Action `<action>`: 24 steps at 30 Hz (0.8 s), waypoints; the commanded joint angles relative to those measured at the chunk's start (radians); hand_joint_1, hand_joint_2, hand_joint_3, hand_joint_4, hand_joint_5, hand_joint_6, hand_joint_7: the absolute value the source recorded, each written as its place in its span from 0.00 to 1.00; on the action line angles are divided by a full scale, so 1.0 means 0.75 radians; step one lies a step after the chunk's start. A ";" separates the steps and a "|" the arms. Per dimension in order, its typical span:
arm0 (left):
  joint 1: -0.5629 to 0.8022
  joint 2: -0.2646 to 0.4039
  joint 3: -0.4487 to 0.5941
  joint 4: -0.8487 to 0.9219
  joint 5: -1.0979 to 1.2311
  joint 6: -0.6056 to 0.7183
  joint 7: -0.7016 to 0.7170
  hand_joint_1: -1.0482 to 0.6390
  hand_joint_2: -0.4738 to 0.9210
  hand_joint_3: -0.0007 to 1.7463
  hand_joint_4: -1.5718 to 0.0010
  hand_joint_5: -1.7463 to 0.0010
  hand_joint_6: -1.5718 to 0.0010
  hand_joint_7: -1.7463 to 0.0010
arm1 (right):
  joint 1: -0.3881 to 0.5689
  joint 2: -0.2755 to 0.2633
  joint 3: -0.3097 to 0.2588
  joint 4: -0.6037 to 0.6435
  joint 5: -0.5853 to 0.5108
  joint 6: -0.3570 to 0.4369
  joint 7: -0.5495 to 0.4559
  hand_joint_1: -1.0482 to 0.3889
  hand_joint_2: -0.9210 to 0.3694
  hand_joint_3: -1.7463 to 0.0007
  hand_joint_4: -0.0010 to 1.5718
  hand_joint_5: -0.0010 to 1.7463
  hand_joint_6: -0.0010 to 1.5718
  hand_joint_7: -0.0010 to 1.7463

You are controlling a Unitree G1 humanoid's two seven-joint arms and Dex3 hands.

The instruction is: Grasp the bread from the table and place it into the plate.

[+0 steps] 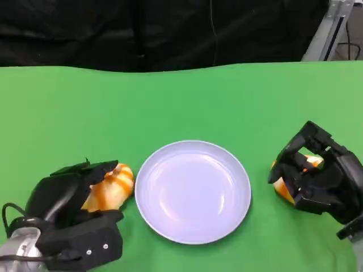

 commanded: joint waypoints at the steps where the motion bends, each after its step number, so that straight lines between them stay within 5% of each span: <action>1: -0.031 0.034 -0.025 0.080 0.000 -0.009 0.016 0.10 1.00 0.19 0.78 0.99 0.73 1.00 | 0.011 -0.017 -0.009 -0.023 0.015 0.013 -0.007 0.84 0.22 0.29 0.30 1.00 0.21 0.97; 7: -0.049 0.033 -0.043 0.113 -0.017 -0.005 0.001 0.11 1.00 0.18 0.78 1.00 0.73 1.00 | 0.013 -0.017 -0.012 -0.024 0.018 0.020 -0.002 0.84 0.21 0.29 0.29 1.00 0.20 0.97; 14: -0.060 0.037 -0.070 0.131 -0.012 -0.023 0.007 0.40 1.00 0.05 0.77 1.00 0.72 1.00 | 0.017 -0.015 -0.011 -0.033 0.019 0.026 -0.005 0.84 0.22 0.30 0.29 1.00 0.21 0.96; 24: -0.050 0.050 -0.084 0.102 -0.028 0.002 -0.065 0.52 0.98 0.00 0.80 1.00 0.74 1.00 | 0.008 -0.015 -0.016 -0.010 0.021 0.009 0.005 0.82 0.22 0.30 0.30 1.00 0.21 0.96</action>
